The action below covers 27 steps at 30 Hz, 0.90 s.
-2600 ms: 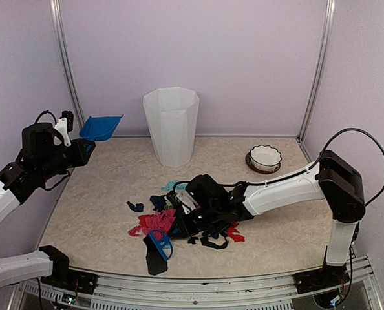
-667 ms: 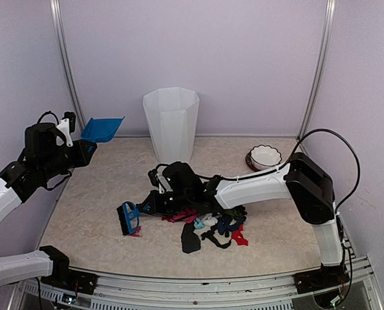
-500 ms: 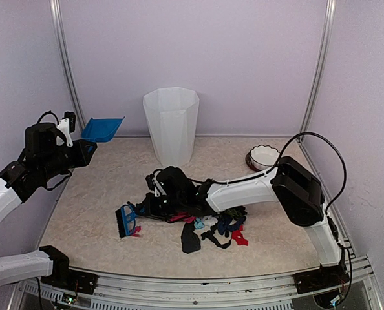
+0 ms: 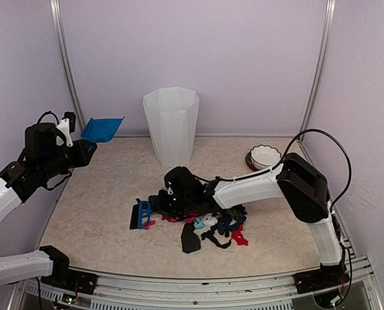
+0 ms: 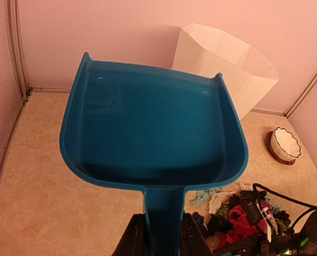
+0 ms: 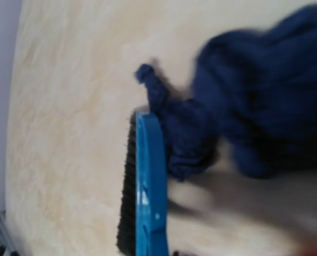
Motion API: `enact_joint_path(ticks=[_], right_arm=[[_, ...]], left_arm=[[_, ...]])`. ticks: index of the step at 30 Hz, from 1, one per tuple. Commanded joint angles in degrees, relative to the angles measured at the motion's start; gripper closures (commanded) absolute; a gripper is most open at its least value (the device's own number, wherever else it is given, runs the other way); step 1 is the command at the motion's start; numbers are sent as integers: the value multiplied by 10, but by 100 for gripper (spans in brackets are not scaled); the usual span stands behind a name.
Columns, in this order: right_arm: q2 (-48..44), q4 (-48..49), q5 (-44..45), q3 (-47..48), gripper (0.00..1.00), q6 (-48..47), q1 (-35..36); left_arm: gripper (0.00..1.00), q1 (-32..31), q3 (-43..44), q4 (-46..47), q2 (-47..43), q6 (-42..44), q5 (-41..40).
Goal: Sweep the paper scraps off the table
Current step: Sweep the paper scraps at the center of the board.
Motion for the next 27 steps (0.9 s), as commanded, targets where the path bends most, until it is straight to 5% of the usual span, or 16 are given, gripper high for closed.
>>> enact_joint_path(ticks=[1,12,23,27], right_arm=[[-46,-73,65,-76,100,5,-26],[-186,-93,128,-208,100,9,-48],[-320,-84,149,-244,100,-78,-54],[-376,-86,154,-276,100,-125,-70]], left_arm=[[100,-1,-1,3,0,1,-2],[100,-1,-1,3,0,1,-2],[100,-4,0,2,8,-3,-4],[100,-58,6,-17,2,-25,-65]])
